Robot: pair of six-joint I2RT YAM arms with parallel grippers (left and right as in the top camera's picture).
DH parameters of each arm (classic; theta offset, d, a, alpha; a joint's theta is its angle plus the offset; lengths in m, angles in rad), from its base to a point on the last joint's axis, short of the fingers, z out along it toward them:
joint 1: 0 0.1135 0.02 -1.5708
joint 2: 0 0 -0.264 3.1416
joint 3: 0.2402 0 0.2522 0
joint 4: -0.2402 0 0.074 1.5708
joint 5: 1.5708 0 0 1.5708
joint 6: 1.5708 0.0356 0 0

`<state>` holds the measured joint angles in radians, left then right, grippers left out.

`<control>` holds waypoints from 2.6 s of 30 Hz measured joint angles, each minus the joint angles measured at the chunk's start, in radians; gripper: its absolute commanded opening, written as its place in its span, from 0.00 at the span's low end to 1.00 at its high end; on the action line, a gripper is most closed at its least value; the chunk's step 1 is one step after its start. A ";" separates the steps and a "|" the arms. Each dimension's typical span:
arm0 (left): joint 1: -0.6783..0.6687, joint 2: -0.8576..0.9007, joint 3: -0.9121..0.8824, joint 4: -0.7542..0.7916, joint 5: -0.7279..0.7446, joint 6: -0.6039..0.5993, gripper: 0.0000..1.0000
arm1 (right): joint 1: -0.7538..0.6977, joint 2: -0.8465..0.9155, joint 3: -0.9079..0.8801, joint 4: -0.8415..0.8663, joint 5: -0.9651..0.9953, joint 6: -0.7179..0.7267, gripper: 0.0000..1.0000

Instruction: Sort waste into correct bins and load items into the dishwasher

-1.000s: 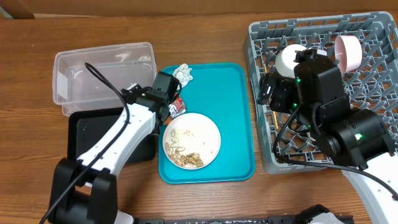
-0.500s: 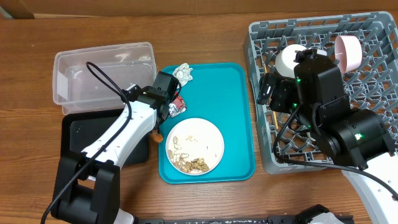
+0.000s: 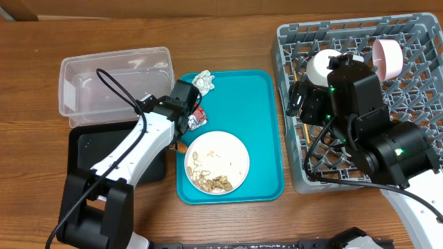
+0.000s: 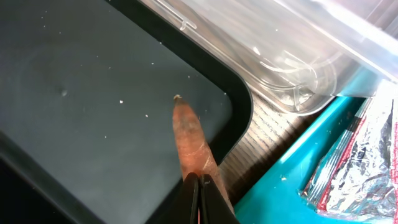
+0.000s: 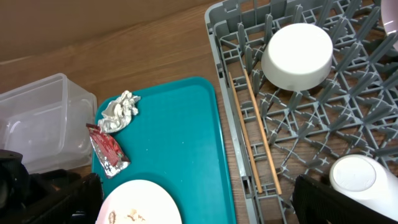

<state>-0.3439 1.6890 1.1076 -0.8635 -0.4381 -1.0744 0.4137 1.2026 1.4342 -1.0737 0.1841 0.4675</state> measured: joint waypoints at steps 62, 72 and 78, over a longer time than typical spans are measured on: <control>-0.003 0.073 0.108 -0.121 0.291 -0.394 0.72 | 0.000 0.000 0.000 0.001 0.000 0.000 1.00; -0.003 0.139 0.108 -0.102 0.242 -0.398 0.65 | 0.000 0.000 0.000 0.000 0.000 0.000 1.00; -0.003 0.167 0.108 -0.093 0.238 -0.415 0.36 | 0.000 0.000 0.000 0.000 0.000 0.000 1.00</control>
<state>-0.3473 1.8557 1.2160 -0.9569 -0.2005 -1.4899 0.4137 1.2026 1.4342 -1.0737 0.1841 0.4679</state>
